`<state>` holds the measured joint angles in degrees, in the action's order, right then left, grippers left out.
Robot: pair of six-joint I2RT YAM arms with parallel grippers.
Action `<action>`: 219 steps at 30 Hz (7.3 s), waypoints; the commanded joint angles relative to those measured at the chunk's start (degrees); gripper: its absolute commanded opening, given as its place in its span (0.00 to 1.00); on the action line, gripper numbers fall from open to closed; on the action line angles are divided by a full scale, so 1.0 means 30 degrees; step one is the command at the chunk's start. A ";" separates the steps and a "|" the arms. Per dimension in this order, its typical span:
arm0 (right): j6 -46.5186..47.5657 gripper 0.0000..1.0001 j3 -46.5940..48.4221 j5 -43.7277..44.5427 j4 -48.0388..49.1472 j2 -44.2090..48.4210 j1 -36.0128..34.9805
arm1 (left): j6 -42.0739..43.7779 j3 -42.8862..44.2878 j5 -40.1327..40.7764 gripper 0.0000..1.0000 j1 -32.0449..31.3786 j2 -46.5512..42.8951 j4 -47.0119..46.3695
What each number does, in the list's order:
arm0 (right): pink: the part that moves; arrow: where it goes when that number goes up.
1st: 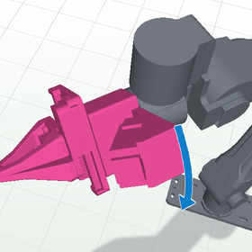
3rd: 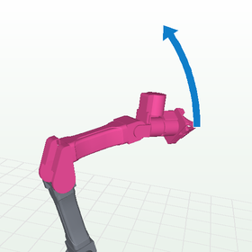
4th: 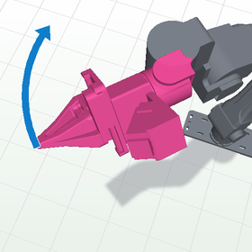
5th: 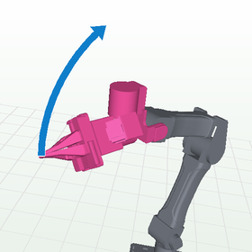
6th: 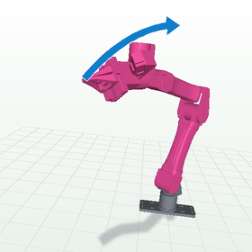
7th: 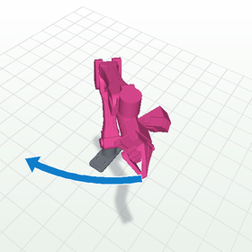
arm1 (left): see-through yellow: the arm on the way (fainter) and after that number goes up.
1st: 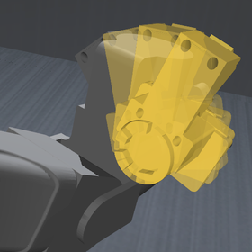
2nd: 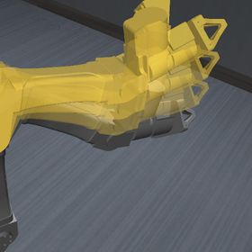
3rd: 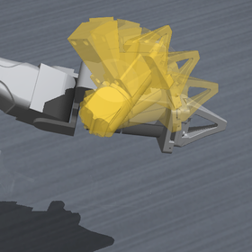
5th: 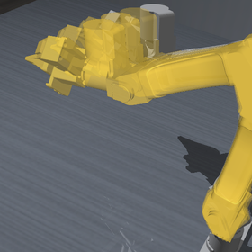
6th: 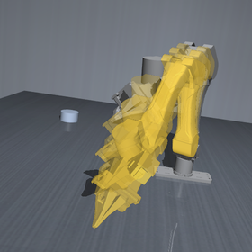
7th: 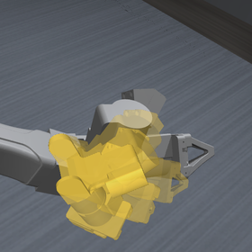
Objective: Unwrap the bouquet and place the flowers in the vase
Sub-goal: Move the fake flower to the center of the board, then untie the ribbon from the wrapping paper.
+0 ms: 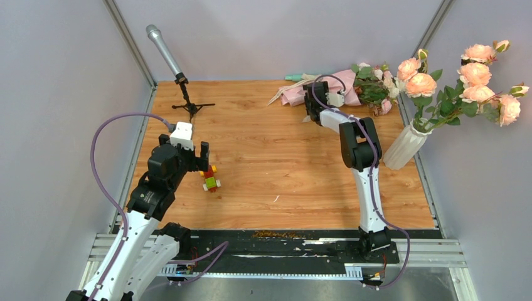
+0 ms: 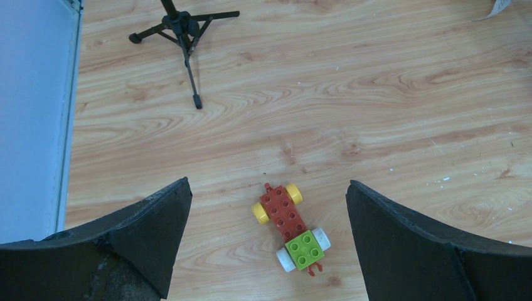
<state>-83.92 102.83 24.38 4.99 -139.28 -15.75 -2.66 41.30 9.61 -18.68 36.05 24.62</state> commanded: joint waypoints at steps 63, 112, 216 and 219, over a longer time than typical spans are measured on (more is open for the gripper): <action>2.2007 0.00 -1.0004 -1.9415 0.0467 0.9333 -0.6390 | 0.0281 -0.0264 0.0910 1.00 -0.0081 -0.1560 -0.0591; 2.1762 0.79 -1.8316 -1.2656 -0.3682 2.3909 -0.7554 | -1.3817 -0.6151 -0.7806 1.00 -0.3688 0.4791 -0.8455; 1.9251 0.66 -2.1235 -1.1901 0.1987 2.0414 -0.5971 | 0.0050 0.5500 -0.2599 0.00 -0.6026 1.2852 0.2473; 1.8595 0.58 -2.0629 -1.2089 0.2669 1.8774 -0.5971 | 0.0008 0.5591 -0.2470 0.00 -0.6043 1.2939 0.2584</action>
<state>-26.72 37.06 -9.67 5.72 -78.43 -33.69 -3.27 58.02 0.73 -36.71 76.71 33.06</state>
